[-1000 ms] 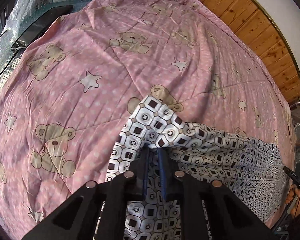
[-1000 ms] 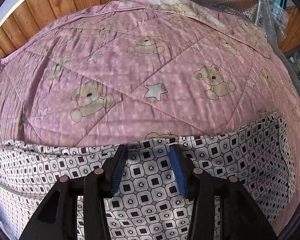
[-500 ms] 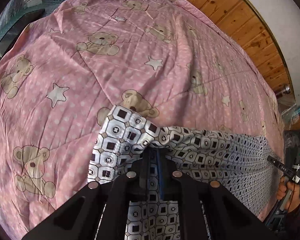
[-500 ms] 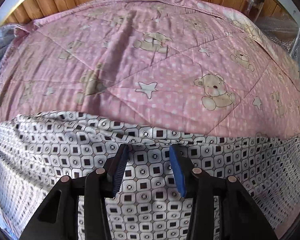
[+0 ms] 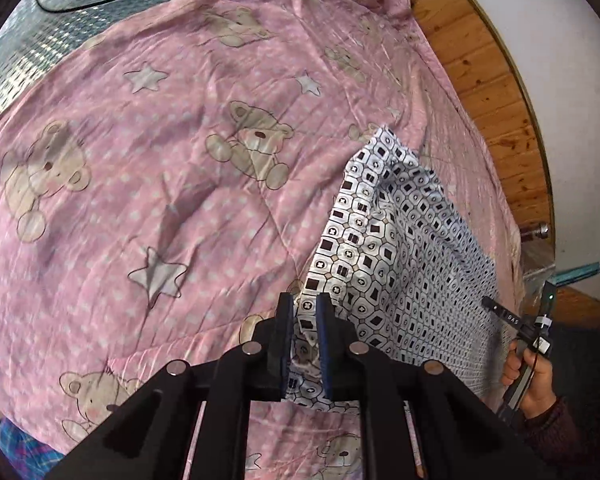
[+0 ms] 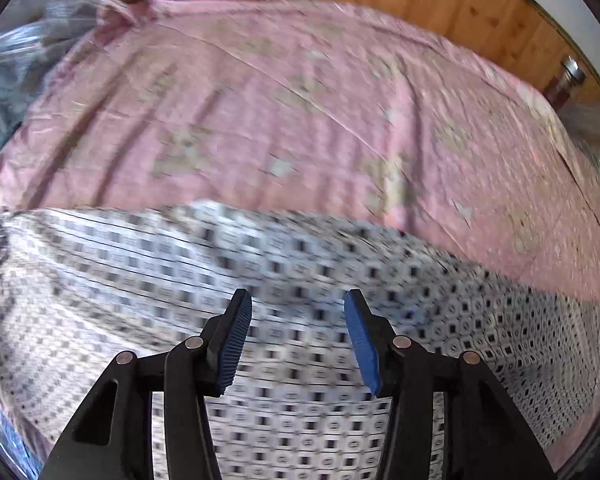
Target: Fold clothes
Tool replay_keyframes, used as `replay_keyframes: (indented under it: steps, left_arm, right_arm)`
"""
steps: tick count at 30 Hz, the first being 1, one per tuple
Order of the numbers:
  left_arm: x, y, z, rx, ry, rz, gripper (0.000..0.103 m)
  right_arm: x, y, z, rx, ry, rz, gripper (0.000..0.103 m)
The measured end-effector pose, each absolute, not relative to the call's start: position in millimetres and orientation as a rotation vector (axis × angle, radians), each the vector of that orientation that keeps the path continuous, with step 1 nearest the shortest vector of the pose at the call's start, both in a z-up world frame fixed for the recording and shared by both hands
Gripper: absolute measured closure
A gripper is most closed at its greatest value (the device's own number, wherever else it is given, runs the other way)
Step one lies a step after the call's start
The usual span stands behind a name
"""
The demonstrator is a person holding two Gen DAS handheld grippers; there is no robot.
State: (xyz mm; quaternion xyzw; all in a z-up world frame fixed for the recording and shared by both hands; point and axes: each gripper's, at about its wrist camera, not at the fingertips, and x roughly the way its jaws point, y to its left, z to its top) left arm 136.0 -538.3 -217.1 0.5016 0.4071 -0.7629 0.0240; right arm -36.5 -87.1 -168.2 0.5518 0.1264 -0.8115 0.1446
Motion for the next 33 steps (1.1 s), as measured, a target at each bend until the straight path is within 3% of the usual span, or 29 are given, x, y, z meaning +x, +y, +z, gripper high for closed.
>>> replay_keyframes:
  steps: [5, 9, 10, 12, 14, 15, 16, 17, 21, 25, 29, 33]
  left_arm:
    - [170, -543, -227, 1.42, 1.543, -2.227, 0.059]
    - [174, -532, -241, 1.369, 1.627, -2.182, 0.052]
    - [174, -529, -238, 1.35, 1.624, -2.195, 0.043]
    - [174, -525, -234, 1.313, 1.617, -2.219, 0.04]
    - [174, -522, -233, 1.289, 1.603, -2.244, 0.042]
    - [176, -523, -232, 1.274, 1.6, -2.255, 0.05]
    - [179, -524, -233, 1.28, 1.609, -2.259, 0.08]
    - [178, -522, -235, 1.3, 1.595, -2.259, 0.088]
    - [173, -509, -223, 1.287, 1.525, -2.336, 0.094]
    - [161, -489, -189, 1.278, 1.283, -2.513, 0.094]
    - [144, -449, -163, 1.327, 0.969, -2.696, 0.094]
    - [135, -409, -155, 1.374, 0.674, -2.812, 0.094]
  right_arm:
    - [30, -207, -144, 1.395, 0.496, -2.005, 0.05]
    - [80, -272, -150, 1.355, 0.535, -1.814, 0.05]
    - [85, -281, -155, 1.357, 0.545, -1.793, 0.05]
    - [88, -292, -178, 1.401, 0.582, -1.754, 0.05]
    - [93, -292, -196, 1.411, 0.618, -1.749, 0.05]
    - [95, -292, -204, 1.416, 0.636, -1.746, 0.049]
    - [98, -291, -206, 1.399, 0.643, -1.739, 0.046]
    - [100, -291, -205, 1.381, 0.653, -1.737, 0.046]
    - [80, -285, -199, 1.498, 0.532, -1.697, 0.046]
    - [34, -269, -155, 1.591, 0.172, -1.749, 0.045]
    - [23, -314, -124, 1.597, 0.187, -1.638, 0.036]
    - [40, -378, -134, 1.613, 0.511, -1.489, 0.036]
